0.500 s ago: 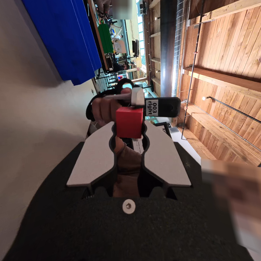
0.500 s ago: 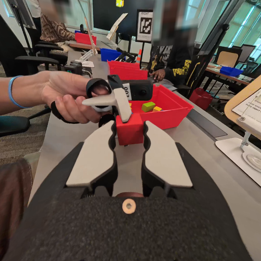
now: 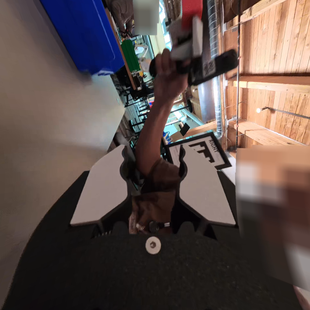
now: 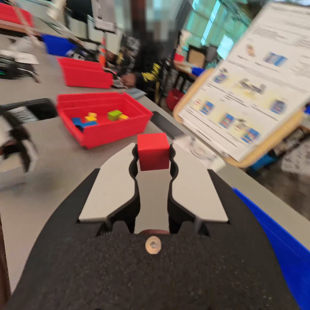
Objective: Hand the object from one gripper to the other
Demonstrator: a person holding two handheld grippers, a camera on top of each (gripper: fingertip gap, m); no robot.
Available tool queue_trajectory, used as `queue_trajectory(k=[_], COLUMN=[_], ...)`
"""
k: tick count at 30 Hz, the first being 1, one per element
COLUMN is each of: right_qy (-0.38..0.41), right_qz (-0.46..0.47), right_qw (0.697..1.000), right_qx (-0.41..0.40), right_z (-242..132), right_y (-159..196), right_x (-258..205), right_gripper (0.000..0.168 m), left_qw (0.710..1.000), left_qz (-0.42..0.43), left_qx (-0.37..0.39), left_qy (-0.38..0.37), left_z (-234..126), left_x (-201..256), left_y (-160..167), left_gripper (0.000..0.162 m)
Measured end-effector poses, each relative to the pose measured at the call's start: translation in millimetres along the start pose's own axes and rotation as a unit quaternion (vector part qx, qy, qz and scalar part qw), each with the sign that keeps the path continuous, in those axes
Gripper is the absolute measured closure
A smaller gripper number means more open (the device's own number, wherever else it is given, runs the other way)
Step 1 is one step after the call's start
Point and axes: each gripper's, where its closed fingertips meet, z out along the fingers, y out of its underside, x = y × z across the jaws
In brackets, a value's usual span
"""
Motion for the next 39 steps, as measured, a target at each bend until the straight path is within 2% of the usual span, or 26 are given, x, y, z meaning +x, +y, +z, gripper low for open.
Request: queue_trajectory(k=[2,4,6,8,11,16,23,33,35,37,39], right_qy=[0.069,0.16,0.205,0.209,0.162,0.157,0.146,0.139,0.141,0.156,0.183], right_qz=[0.036,0.053,0.086,0.128,0.19,0.164,0.138,0.174,0.161,0.138,0.115], right_qw=[0.995,0.98,0.959,0.933,0.884,0.813,0.768,0.766,0.765,0.774,0.81], right_qx=[-0.066,-0.109,-0.178,-0.265,-0.394,-0.537,-0.608,-0.603,-0.607,-0.598,-0.545], right_z=[-28,-56,-70,-72,-60,-48,-24,-10,-13,-18,-21], right_y=[12,34,81,138,216,284,318,337,334,316,277], right_x=[55,111,148,172,183,206,236,245,245,250,256], right_gripper=[0.133,0.133,0.133,0.133,0.133,0.133,0.133,0.13,0.124,0.116,0.116], left_qw=[0.999,0.988,0.972,0.97,0.967,0.965,0.975,0.978,0.979,0.979,0.978], left_qz=[0.029,0.081,0.126,0.157,0.189,0.184,0.144,0.136,0.135,0.136,0.14], left_qx=[-0.014,-0.033,-0.049,-0.038,-0.036,-0.051,-0.056,-0.056,-0.052,-0.051,-0.048], left_qy=[-0.042,-0.123,-0.191,-0.179,-0.168,-0.181,-0.157,-0.149,-0.143,-0.141,-0.149], left_z=[-4,-12,-19,-15,-10,-10,-17,-22,-22,-23,-25], left_x=[-21,-52,-70,-59,-50,-58,-58,-55,-52,-50,-52], left_y=[27,42,43,36,32,37,38,38,36,36,34], left_gripper=[0.107,0.108,0.11,0.114,0.115,0.115,0.115,0.115,0.115,0.115,0.115])
